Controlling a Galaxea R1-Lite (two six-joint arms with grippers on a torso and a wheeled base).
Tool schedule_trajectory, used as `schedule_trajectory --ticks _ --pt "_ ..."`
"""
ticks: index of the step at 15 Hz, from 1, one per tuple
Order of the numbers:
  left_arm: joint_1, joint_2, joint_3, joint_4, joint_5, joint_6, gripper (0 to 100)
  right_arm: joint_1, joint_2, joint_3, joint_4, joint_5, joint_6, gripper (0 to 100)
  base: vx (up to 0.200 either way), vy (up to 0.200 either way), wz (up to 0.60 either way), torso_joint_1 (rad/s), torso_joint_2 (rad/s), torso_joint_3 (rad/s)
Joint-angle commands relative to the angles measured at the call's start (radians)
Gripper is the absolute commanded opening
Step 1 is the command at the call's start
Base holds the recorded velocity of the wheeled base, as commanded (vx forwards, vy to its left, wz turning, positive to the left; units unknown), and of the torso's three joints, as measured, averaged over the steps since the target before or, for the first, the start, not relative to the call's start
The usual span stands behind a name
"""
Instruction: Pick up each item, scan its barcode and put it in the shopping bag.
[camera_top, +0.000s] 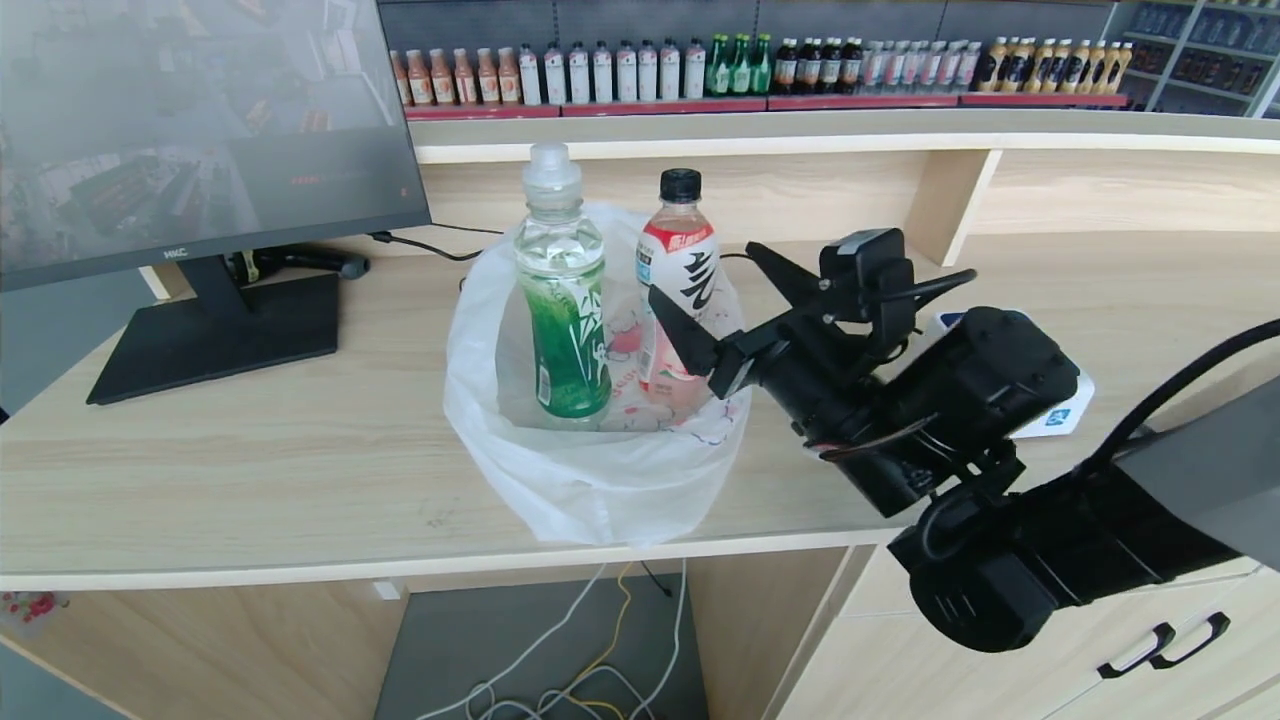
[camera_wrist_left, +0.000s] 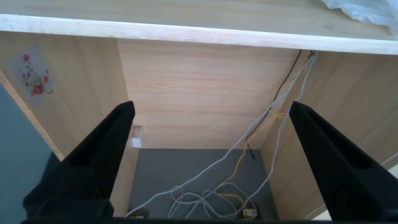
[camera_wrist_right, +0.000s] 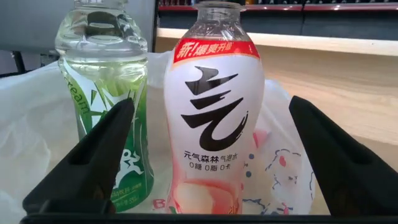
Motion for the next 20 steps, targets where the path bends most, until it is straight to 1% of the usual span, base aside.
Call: schedule_trajectory --ticks 1,2,3,7,8,10,11,13,14,15,17,18,19,20 --pt "0.001 0.000 0.000 0.000 0.000 -0.001 100 0.003 -0.143 0.125 -0.001 -0.001 -0.006 100 0.000 0.000 0.00 0.000 0.00 0.000" --pt "0.001 0.000 0.000 0.000 0.000 -0.001 100 0.002 -0.244 0.265 -0.001 -0.001 -0.003 100 0.000 0.000 0.00 0.000 0.00 0.000" --pt "0.001 0.000 0.000 0.000 0.000 0.001 100 -0.001 -0.335 0.369 -0.001 -0.001 -0.003 100 0.000 0.000 0.00 0.000 0.00 0.000" --pt "0.001 0.000 0.000 0.000 0.000 -0.001 100 -0.003 -0.588 0.585 -0.001 -0.001 -0.004 100 0.000 0.000 0.00 0.000 0.00 0.000" --pt "0.001 0.000 0.000 0.000 0.000 -0.001 100 -0.003 -0.703 0.699 -0.001 -0.001 -0.004 100 0.000 0.000 0.00 0.000 0.00 0.000" --pt "0.001 0.000 0.000 0.000 0.000 -0.001 100 -0.003 -0.886 0.877 -0.001 -0.001 -0.004 100 0.000 0.000 0.00 0.000 0.00 0.000" --pt "0.001 0.000 0.000 0.000 0.000 -0.001 100 -0.003 -0.987 0.913 -0.001 -0.001 -0.006 100 0.000 0.000 0.00 0.000 0.00 0.000" --pt "-0.001 0.000 0.000 0.000 0.000 -0.001 100 -0.004 -1.102 0.913 -0.001 -0.004 -0.004 100 0.000 0.000 0.00 0.000 0.00 0.000" --pt "0.001 0.000 0.000 0.000 0.000 -0.001 100 -0.004 -1.222 0.913 0.095 -0.001 -0.006 100 0.000 0.000 0.00 0.000 0.00 0.000" --pt "0.001 0.000 0.000 0.000 0.000 -0.001 100 -0.006 -1.334 0.913 0.254 -0.004 -0.016 100 0.000 0.000 0.00 0.000 0.00 0.000" --pt "0.001 0.000 0.000 0.000 0.000 -0.001 100 -0.007 -1.594 0.913 0.730 -0.009 -0.101 100 0.000 0.000 0.00 0.000 0.00 0.000" --pt "0.001 0.000 0.000 0.000 0.000 -0.001 100 -0.007 -1.663 0.913 0.843 -0.010 -0.118 100 0.000 0.000 0.00 0.000 0.00 0.000" --pt "0.001 0.000 0.000 0.000 0.000 -0.001 100 -0.047 -1.863 0.909 1.190 -0.013 -0.130 100 0.000 0.000 0.00 0.000 0.00 0.000" --pt "-0.001 0.000 0.000 0.000 0.000 -0.001 100 -0.072 -1.927 0.906 1.291 -0.013 -0.128 100 0.000 0.000 0.00 0.000 0.00 0.000"
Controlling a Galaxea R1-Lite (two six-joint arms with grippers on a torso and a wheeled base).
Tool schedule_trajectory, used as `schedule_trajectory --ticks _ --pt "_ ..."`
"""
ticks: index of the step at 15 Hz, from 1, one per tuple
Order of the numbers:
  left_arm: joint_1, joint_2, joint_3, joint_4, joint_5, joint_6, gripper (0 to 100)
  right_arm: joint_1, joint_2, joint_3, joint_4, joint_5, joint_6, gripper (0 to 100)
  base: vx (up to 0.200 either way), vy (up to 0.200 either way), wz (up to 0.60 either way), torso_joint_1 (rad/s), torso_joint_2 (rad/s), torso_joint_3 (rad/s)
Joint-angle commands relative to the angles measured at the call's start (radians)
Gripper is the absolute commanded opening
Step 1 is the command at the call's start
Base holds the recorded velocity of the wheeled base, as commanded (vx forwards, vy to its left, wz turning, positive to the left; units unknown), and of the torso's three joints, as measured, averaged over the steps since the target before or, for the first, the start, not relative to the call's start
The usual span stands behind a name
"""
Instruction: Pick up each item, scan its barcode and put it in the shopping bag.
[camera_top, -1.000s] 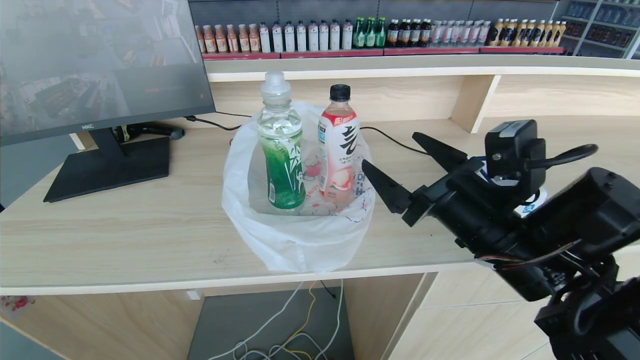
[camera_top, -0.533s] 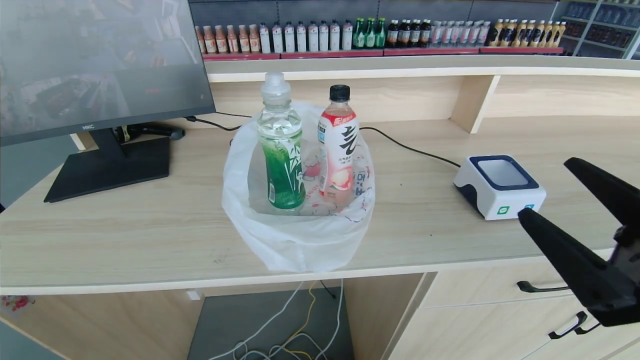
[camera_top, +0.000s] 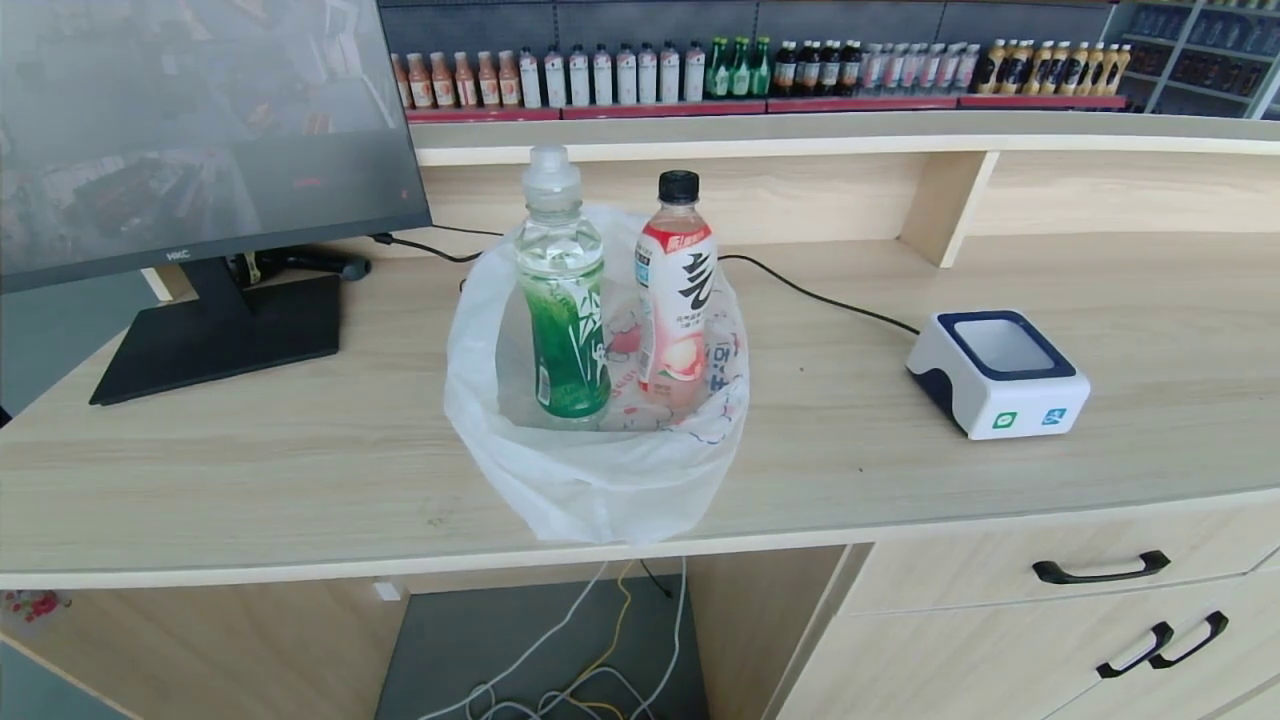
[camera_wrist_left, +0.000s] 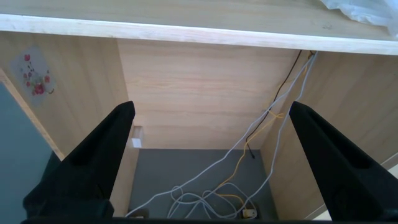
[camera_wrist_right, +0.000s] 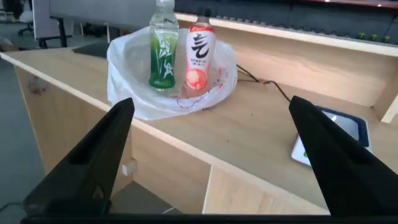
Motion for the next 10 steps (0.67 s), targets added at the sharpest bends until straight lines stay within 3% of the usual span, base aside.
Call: schedule_trajectory --ticks 1,6,10 --pt "0.000 0.000 0.000 0.000 0.000 0.000 100 -0.057 -0.432 0.003 0.437 -0.002 -0.040 100 0.000 0.000 0.00 0.000 0.00 0.000" --pt "-0.001 0.000 0.000 0.000 0.000 0.000 100 -0.112 -0.466 -0.008 0.622 -0.003 -0.024 100 0.000 0.000 0.00 0.000 0.00 0.000" --pt "0.000 0.000 0.000 0.000 0.000 0.003 100 -0.370 -0.347 -0.011 0.629 0.020 0.139 100 0.000 0.000 0.00 0.000 0.00 0.000"
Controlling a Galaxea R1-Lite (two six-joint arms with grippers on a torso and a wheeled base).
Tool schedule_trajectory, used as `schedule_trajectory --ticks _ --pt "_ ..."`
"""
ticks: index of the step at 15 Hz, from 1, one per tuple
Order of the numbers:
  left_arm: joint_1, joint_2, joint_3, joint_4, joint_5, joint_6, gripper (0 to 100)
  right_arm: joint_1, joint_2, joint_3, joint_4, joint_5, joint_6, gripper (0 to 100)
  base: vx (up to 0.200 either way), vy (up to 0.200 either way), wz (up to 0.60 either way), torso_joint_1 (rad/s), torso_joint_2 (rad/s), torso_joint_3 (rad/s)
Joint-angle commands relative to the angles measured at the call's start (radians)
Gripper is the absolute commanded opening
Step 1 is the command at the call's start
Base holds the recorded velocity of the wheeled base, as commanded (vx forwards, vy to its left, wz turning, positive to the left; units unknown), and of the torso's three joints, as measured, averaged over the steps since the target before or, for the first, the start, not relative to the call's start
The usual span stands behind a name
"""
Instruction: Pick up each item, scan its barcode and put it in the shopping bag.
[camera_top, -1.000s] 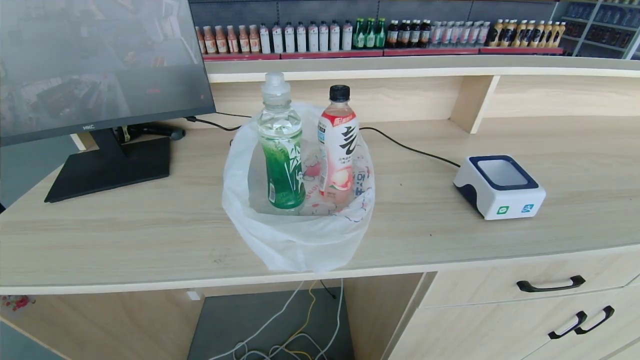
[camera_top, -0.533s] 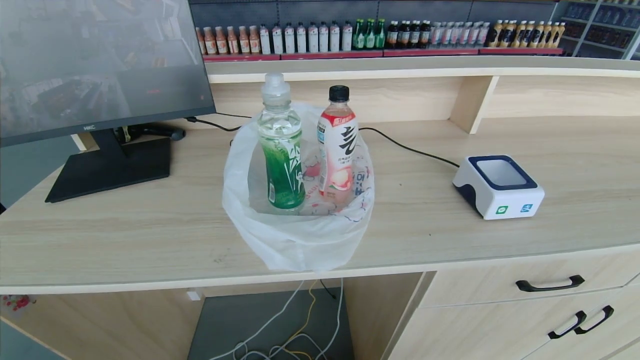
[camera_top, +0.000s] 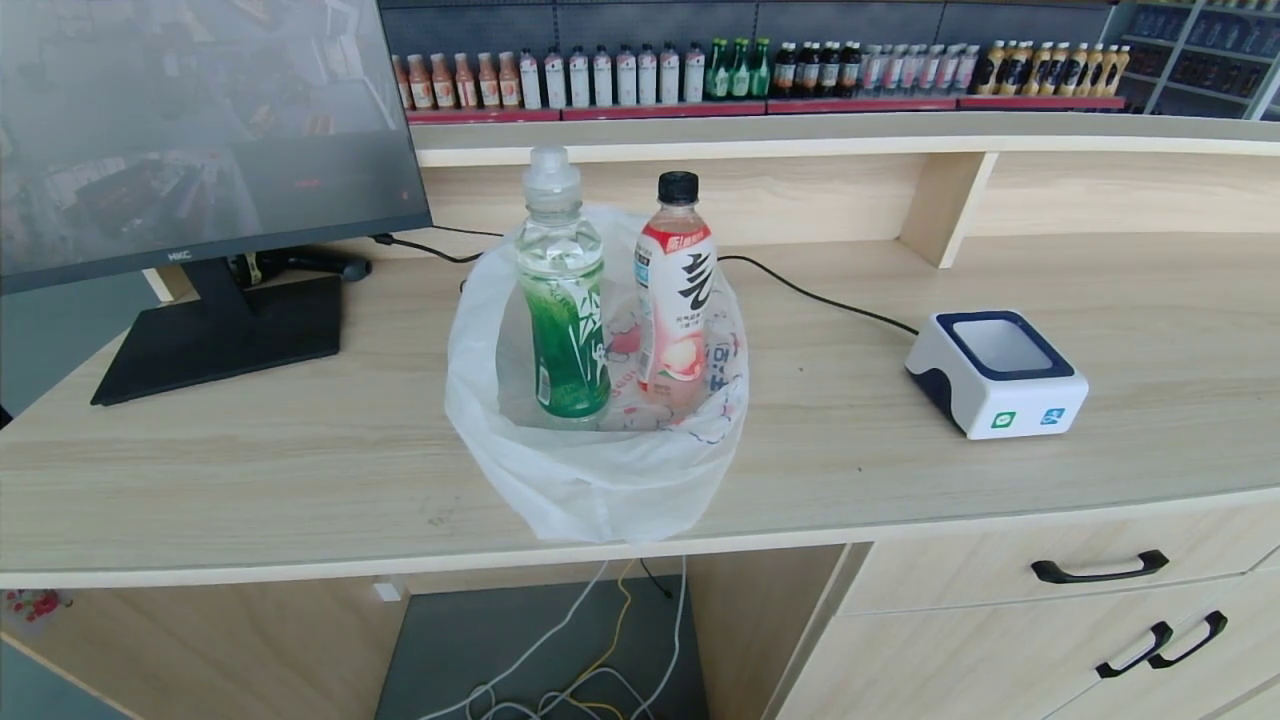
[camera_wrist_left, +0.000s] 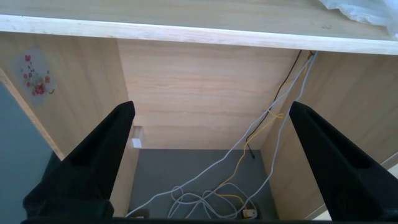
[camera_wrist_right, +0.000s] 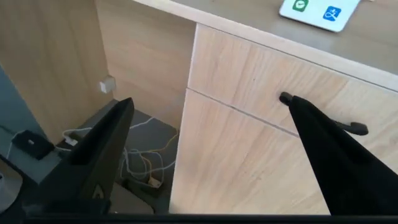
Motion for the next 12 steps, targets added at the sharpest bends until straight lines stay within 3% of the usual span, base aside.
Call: schedule_trajectory --ticks 1,3,5,9,12 --pt "-0.001 0.000 0.000 0.000 0.000 0.000 100 -0.141 0.110 -0.001 -0.002 0.016 0.092 100 0.000 0.000 0.00 0.000 0.00 0.000" --pt "0.000 0.000 0.000 0.000 0.000 -0.001 100 -0.319 0.099 -0.001 -0.002 0.016 0.083 100 0.000 0.000 0.00 0.000 0.00 0.000" --pt "0.000 0.000 0.000 0.000 0.000 -0.001 100 -0.408 0.093 -0.001 -0.001 0.099 0.115 100 0.000 0.000 0.00 0.000 0.00 0.000" --pt "0.000 0.000 0.000 0.000 0.000 -0.003 100 -0.400 0.033 0.013 -0.031 0.041 0.073 100 0.000 0.000 0.00 0.000 0.00 0.000" --pt "0.000 0.000 0.000 0.000 0.000 -0.003 100 -0.400 0.033 0.014 -0.037 0.019 0.146 100 0.000 0.000 0.00 0.000 0.00 0.000"
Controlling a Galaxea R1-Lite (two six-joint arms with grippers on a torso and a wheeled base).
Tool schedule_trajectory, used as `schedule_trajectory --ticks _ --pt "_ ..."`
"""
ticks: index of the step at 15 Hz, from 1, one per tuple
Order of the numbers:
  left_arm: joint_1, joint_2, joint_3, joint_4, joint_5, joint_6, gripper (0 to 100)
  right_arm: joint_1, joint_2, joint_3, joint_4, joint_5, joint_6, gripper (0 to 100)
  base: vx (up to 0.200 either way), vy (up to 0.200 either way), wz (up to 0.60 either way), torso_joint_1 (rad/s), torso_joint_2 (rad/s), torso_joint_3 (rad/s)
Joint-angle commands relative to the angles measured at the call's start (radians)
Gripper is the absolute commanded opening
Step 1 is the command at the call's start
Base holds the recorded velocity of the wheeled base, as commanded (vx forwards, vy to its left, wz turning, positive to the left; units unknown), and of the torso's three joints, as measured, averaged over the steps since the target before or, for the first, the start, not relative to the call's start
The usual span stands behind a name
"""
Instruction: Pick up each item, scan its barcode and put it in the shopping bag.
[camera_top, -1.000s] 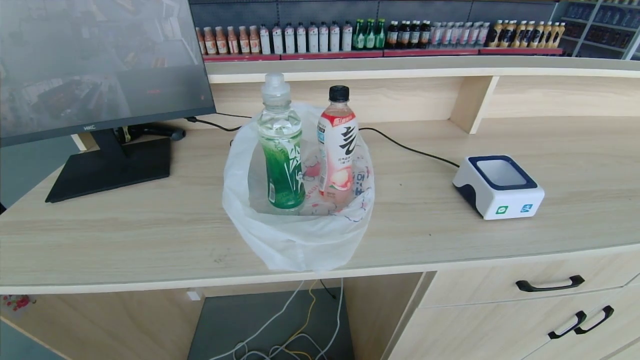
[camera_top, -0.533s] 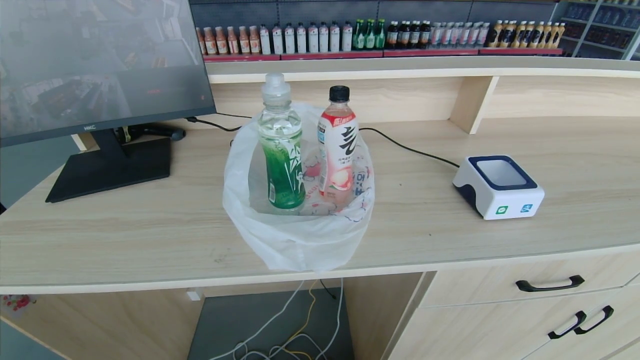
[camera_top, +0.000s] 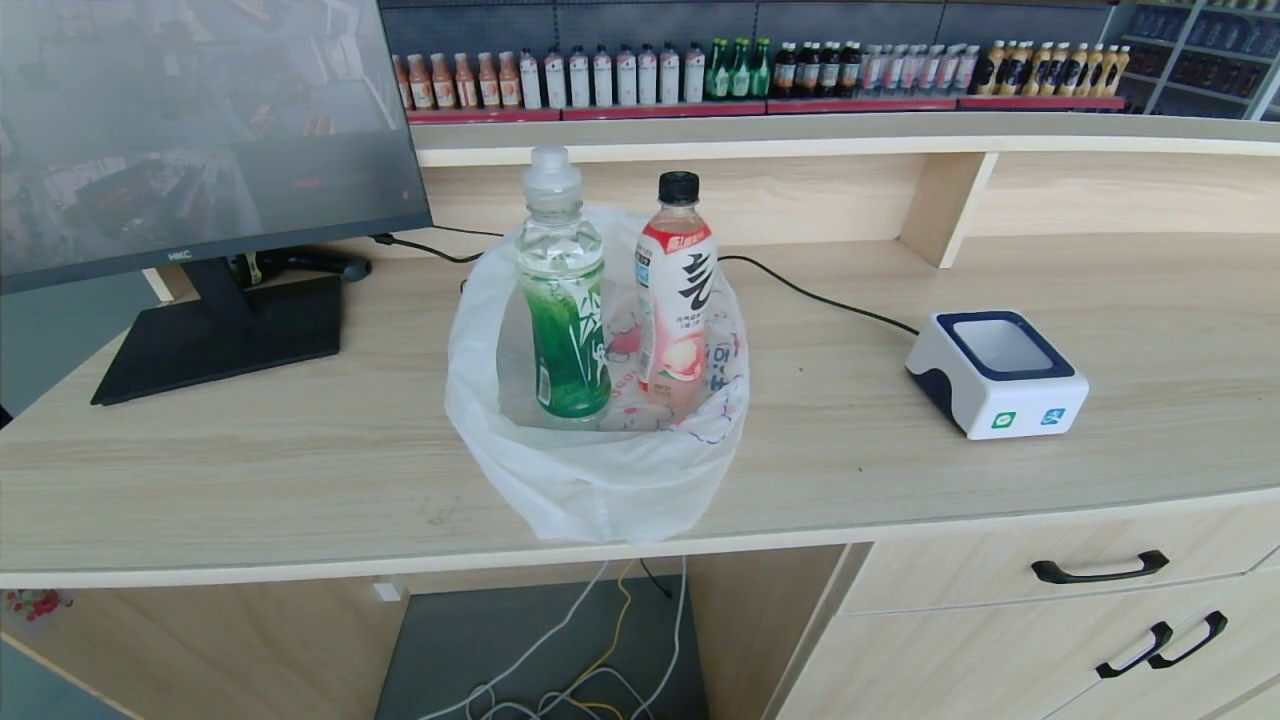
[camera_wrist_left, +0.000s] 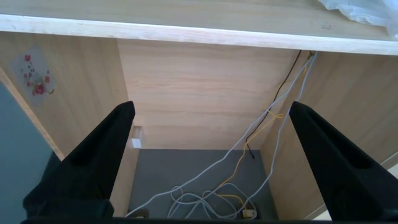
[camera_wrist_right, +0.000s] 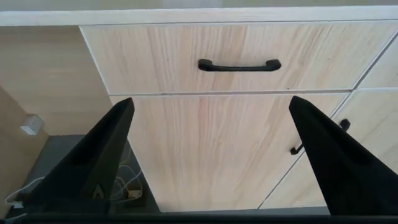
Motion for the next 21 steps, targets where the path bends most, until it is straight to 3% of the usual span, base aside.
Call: schedule_trajectory --ticks 1,3,5,7,11,14,21 --pt "-0.001 0.000 0.000 0.000 0.000 0.000 100 0.000 -0.001 0.001 0.017 -0.039 0.005 100 0.000 0.000 0.00 0.000 0.00 0.000" --pt "0.000 0.000 0.000 0.000 0.000 0.000 100 0.032 -0.021 0.000 0.049 -0.066 -0.070 100 0.000 0.000 0.00 0.000 0.00 0.000" --pt "-0.001 0.000 0.000 0.000 0.000 0.000 100 0.080 0.005 0.000 0.047 -0.065 -0.062 100 0.000 0.000 0.00 0.000 0.00 0.000" --pt "0.000 0.000 0.000 0.000 0.000 0.001 100 0.042 -0.062 0.000 0.050 -0.065 -0.029 100 0.000 0.000 0.00 0.000 0.00 0.000" --pt "0.000 0.000 0.000 0.000 0.000 0.000 100 0.040 -0.065 0.000 0.050 -0.065 -0.012 100 0.000 0.000 0.00 0.000 0.00 0.000" --pt "0.000 0.000 0.000 0.000 0.000 -0.002 100 0.040 -0.065 0.000 0.050 -0.065 -0.007 100 -0.200 0.000 0.00 0.010 0.00 0.001" --pt "0.000 0.000 0.000 0.000 0.000 -0.006 100 0.040 -0.065 0.000 0.050 -0.065 -0.007 100 0.000 -0.029 0.00 0.000 0.00 0.000"
